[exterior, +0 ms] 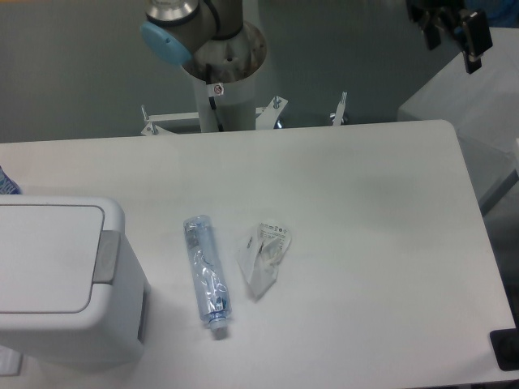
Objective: Open the trash can
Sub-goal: 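Move the open gripper in over the table from its raised position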
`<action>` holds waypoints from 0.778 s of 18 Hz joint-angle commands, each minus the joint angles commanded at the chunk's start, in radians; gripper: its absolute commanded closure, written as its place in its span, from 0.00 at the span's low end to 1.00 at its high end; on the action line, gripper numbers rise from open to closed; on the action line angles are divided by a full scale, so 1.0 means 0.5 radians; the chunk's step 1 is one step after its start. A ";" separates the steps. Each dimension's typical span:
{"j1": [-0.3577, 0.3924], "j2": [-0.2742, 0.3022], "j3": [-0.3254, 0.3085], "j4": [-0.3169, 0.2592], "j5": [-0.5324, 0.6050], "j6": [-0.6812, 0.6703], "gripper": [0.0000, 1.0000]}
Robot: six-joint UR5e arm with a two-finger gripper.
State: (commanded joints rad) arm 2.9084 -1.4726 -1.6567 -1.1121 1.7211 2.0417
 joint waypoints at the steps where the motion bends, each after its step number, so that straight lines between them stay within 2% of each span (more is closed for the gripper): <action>1: -0.003 0.003 -0.006 0.003 0.003 0.000 0.00; 5: -0.034 -0.012 0.018 -0.003 -0.006 -0.046 0.00; 9: -0.208 -0.052 0.055 -0.104 -0.018 -0.156 0.00; 10: -0.260 -0.070 0.070 -0.150 -0.034 -0.266 0.00; 12: -0.374 -0.150 0.092 -0.166 -0.061 -0.639 0.00; 14: -0.472 -0.172 0.126 -0.184 -0.092 -1.023 0.00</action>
State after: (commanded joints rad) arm 2.6725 -1.5585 -1.5939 -1.2041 1.6752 1.5302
